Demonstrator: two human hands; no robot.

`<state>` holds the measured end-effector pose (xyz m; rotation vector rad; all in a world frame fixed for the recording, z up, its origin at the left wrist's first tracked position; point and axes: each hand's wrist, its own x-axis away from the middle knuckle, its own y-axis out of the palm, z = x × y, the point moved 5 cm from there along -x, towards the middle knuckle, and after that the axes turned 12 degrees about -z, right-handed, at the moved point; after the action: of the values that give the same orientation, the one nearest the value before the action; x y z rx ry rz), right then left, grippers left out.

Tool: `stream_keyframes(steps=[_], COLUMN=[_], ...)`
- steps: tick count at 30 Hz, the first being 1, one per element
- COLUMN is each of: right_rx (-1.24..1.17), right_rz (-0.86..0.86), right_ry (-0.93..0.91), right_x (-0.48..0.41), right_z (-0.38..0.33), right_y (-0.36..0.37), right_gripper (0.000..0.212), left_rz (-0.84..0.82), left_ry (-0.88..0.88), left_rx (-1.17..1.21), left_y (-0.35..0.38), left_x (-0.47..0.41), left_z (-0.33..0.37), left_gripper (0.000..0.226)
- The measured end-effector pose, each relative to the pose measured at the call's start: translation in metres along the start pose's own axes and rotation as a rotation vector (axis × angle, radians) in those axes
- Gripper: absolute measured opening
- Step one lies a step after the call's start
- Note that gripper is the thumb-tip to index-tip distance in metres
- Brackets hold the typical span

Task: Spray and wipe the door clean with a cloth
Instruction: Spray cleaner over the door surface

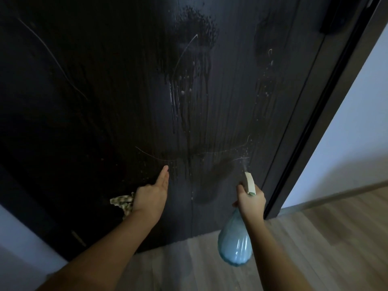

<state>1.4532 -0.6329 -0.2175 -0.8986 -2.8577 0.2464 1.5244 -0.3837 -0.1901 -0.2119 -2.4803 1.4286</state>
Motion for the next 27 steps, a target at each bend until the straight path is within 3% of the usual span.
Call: stream_keyframes(steps=[18,21,27], right_rx=[0.097,0.125,0.122], right_rz=[-0.278,-0.254,-0.426], right_ry=[0.0,-0.041,-0.187], right_x=[0.016,0.017,0.039], right_z=[0.021,0.019,0.012], right_y=[0.029,0.028,0.058], right_gripper=[0.006,0.006,0.018], left_rz=[-0.007,0.002,-0.006], left_ry=[-0.005,0.01,0.014], left_rx=[0.025,0.036,0.106], left_y=[-0.004,-0.002,0.017], left_x=[0.003,0.002,0.016], left_z=[0.003,0.003,-0.013], left_gripper=[0.073,0.074,0.079])
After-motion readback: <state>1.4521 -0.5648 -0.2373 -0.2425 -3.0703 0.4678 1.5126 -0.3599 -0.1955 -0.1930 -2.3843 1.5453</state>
